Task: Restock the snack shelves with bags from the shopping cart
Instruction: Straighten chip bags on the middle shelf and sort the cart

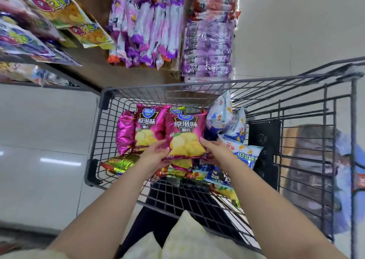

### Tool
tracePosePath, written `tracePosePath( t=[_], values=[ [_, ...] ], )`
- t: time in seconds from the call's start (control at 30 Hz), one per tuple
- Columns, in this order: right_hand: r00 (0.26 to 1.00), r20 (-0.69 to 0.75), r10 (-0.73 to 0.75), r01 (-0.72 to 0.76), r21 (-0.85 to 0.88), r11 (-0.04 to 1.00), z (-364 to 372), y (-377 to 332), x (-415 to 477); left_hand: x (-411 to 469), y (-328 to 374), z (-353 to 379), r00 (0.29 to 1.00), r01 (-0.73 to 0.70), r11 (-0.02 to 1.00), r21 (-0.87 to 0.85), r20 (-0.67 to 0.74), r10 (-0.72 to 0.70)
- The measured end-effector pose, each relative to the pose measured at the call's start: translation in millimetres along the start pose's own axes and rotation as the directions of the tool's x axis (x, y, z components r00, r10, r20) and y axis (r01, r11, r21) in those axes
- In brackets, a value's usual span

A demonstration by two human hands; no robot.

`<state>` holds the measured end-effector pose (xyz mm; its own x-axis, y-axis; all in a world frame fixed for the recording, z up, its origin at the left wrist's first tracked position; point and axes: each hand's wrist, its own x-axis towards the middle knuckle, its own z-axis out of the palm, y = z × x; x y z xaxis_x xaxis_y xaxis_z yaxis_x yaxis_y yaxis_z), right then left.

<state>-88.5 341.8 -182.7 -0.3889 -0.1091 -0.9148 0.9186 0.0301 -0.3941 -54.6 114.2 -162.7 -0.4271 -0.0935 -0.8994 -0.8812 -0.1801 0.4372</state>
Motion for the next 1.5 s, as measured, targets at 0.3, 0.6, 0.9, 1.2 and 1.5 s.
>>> tracePosePath(
  t=[0.3,0.6,0.9,1.2,1.5],
  values=[
    [0.983,0.138,-0.12,0.147,-0.201,0.968,54.6,10.1,-24.7,-46.0,-36.9,-59.5,0.997,-0.076,0.995,-0.065,-0.01,0.076],
    [0.887,0.296,-0.353,0.437,-0.299,0.848,201.3,-9.4,-61.9,-81.2,-27.2,-184.3,0.959,-0.272,0.914,-0.301,-0.162,0.232],
    [0.774,0.505,-0.381,0.572,-0.301,0.763,436.9,37.6,-101.5,-149.6,-53.6,-411.5,0.893,-0.434,0.83,-0.351,-0.287,0.346],
    [0.675,0.605,-0.422,0.663,-0.245,0.708,637.1,37.2,-149.4,-219.4,-51.8,-574.4,0.741,-0.644,0.635,-0.427,-0.553,0.38],
    [0.527,0.755,-0.391,0.726,-0.161,0.668,810.5,-11.4,-161.5,-239.3,-4.8,-713.6,0.608,-0.773,0.474,-0.422,-0.707,0.361]
  ],
)
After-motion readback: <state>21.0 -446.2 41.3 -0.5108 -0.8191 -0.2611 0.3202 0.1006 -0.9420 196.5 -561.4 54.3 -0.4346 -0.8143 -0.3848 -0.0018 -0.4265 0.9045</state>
